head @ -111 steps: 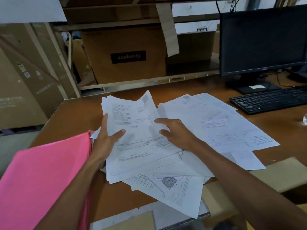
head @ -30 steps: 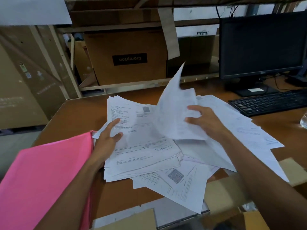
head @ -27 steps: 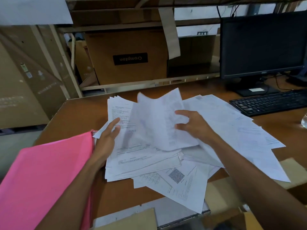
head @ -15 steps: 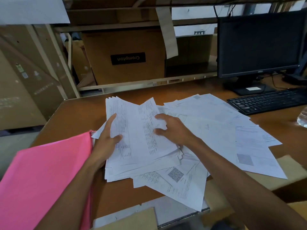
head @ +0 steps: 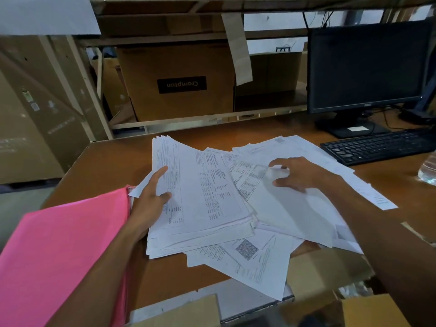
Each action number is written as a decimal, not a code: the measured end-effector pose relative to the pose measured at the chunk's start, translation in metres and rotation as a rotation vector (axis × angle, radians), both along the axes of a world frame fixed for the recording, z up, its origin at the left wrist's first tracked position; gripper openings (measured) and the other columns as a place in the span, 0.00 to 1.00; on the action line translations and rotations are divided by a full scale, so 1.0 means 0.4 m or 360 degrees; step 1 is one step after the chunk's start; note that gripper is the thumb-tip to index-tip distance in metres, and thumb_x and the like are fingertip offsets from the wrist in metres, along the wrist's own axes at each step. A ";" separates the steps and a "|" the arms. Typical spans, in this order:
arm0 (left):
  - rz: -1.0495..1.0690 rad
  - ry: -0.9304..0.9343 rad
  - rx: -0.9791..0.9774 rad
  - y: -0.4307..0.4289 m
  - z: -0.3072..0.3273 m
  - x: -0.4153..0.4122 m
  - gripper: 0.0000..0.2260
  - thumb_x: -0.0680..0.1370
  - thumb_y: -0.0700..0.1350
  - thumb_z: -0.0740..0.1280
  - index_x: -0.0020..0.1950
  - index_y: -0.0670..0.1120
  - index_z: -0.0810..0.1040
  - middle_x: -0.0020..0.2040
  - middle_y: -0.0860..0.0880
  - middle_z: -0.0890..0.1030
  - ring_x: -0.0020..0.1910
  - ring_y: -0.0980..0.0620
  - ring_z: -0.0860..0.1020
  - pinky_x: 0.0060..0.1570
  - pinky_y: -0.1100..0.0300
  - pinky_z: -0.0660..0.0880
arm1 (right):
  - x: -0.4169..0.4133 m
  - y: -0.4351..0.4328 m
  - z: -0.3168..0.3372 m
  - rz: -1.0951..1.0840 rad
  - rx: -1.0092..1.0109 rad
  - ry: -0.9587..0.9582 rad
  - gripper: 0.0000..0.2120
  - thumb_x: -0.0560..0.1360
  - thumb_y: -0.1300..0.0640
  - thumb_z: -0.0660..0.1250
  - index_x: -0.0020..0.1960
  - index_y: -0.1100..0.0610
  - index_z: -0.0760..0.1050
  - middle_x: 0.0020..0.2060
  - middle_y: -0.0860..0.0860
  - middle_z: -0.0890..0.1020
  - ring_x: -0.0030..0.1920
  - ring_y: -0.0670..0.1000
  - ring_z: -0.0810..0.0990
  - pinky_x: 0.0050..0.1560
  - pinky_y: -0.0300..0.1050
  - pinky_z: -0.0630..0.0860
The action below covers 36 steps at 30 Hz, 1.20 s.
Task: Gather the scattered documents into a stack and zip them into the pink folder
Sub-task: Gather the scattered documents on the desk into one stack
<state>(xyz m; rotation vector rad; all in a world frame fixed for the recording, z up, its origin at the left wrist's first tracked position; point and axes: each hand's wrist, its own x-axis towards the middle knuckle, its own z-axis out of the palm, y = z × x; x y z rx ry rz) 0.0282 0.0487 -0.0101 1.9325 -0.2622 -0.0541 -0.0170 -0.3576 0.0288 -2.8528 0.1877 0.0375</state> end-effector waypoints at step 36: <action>0.0071 0.0041 -0.0437 -0.014 0.018 -0.021 0.26 0.81 0.66 0.58 0.77 0.61 0.67 0.78 0.61 0.66 0.77 0.55 0.64 0.77 0.49 0.57 | 0.032 0.285 -0.050 0.0018 0.0978 -0.0521 0.21 0.76 0.60 0.73 0.68 0.51 0.78 0.67 0.49 0.78 0.62 0.50 0.78 0.57 0.36 0.71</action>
